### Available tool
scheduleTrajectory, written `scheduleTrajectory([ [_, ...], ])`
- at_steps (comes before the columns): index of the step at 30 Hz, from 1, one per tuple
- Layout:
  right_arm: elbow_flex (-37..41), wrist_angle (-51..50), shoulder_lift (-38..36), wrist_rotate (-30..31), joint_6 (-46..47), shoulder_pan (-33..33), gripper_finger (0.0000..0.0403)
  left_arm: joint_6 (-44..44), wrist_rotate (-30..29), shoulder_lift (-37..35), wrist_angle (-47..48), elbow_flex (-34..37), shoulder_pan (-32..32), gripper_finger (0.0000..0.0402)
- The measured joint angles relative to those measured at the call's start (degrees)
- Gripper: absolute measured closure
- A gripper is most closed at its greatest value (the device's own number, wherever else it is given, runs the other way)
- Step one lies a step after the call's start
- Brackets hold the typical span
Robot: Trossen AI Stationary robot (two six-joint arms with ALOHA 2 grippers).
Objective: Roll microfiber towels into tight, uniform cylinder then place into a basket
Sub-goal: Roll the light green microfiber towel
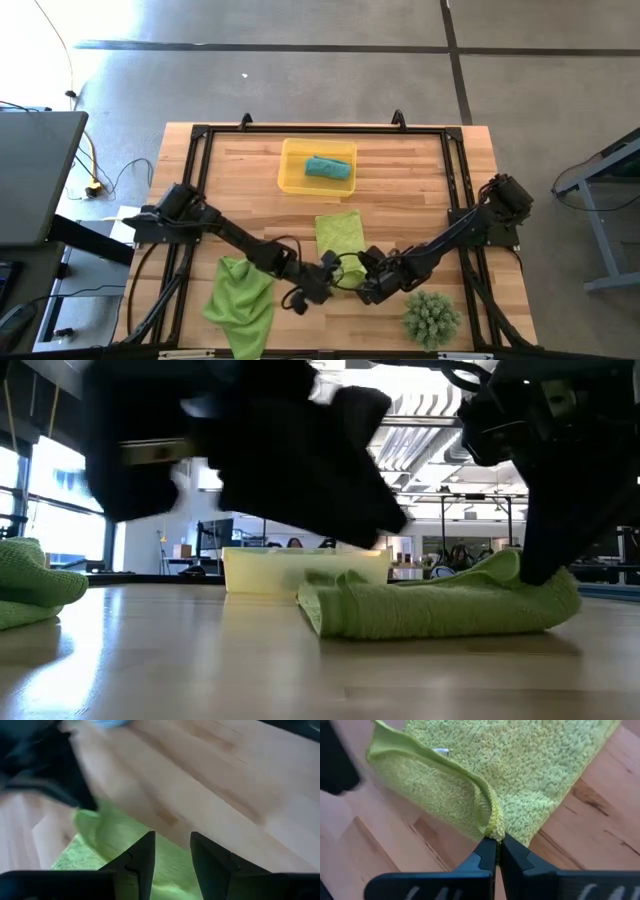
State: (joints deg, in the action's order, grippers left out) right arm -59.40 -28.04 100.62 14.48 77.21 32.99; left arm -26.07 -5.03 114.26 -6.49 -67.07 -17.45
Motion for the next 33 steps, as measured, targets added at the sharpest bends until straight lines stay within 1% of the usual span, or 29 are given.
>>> scheduleTrajectory([
  [3,0.0,-0.1,0.0,0.0,-0.3,-0.1,0.0403,5.2,-0.1,1.1,-3.2,0.0,1.3,0.0286],
  [8,0.0,-0.4,0.0,-0.1,-0.3,-0.1,0.0403,10.4,-0.6,2.0,-1.6,0.0,2.7,0.0286],
  [17,0.0,-0.6,0.0,-0.3,-3.3,-0.1,0.0403,13.6,-0.6,4.7,-0.1,0.0,3.4,0.0287],
  [20,0.0,-1.3,0.0,-1.5,-4.4,-0.1,0.0396,15.1,-0.5,5.3,0.1,0.0,3.2,0.0287],
  [23,0.0,-3.0,-0.3,-3.3,-6.4,-0.1,0.0376,16.4,-0.4,5.8,-0.4,-0.1,3.2,0.0287],
  [30,0.0,-4.3,-3.9,-13.2,-12.1,-0.1,0.0296,17.1,-0.4,5.9,-0.6,-0.1,3.1,0.0287],
  [31,0.0,-4.1,-4.7,-14.1,-13.3,-0.2,0.0288,17.1,-0.4,5.9,-0.8,-0.1,3.1,0.0287],
  [33,0.0,-2.6,-6.3,-13.9,-16.0,-0.3,0.0276,17.1,-0.4,5.9,-1.1,0.0,3.1,0.0287],
])
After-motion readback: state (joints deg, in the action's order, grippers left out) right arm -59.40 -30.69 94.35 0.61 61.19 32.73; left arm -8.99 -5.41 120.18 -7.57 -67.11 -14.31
